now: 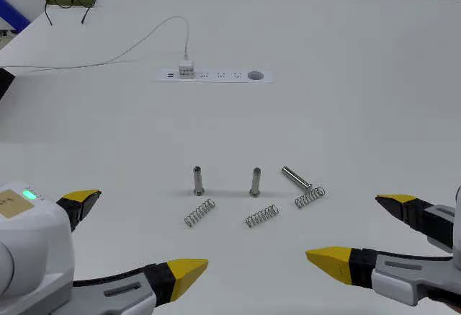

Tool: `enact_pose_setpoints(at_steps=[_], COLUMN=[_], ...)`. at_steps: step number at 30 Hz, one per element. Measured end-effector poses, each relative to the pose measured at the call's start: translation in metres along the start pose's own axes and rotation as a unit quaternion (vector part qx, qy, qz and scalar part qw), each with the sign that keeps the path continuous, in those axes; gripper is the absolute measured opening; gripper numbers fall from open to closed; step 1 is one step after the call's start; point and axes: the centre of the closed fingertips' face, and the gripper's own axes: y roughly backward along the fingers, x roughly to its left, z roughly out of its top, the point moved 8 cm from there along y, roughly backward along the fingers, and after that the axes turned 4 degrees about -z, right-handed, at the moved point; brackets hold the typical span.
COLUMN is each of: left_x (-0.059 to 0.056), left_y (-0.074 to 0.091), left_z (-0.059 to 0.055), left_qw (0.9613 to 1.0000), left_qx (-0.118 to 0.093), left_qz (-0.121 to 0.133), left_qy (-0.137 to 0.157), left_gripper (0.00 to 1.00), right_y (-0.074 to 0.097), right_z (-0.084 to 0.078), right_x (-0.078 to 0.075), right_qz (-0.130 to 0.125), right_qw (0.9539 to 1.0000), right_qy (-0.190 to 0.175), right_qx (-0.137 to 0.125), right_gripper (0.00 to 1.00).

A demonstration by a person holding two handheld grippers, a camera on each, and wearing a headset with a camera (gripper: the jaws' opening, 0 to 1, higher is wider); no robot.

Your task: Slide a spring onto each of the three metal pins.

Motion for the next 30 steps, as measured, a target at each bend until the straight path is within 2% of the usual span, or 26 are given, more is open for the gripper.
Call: enact_pose_setpoints(at_steps=[8,15,30], left_x=[-0.0014,-0.001,-0.0023], left_y=[-0.0025,-0.0022,-0.0002], left_z=[0.0011,0.0011,0.0026], left_qw=[0.9999,0.9999,1.0], left_qx=[0.001,0.008,0.004], left_qz=[-0.006,-0.002,0.002], left_qy=[0.014,0.005,0.0], left_gripper=[0.99,0.99,0.98], right_y=[0.0003,0.0,-0.0003], right_z=[-0.0004,-0.0034,-0.0038], right_x=[-0.0017,-0.0019,-0.0021], right_qz=[-0.005,-0.004,-0.002], right_qw=[0.9999,1.0,1.0], right_qy=[-0.012,-0.007,-0.003], right_qx=[-0.005,0.002,0.005], right_gripper=[0.87,0.87,0.85])
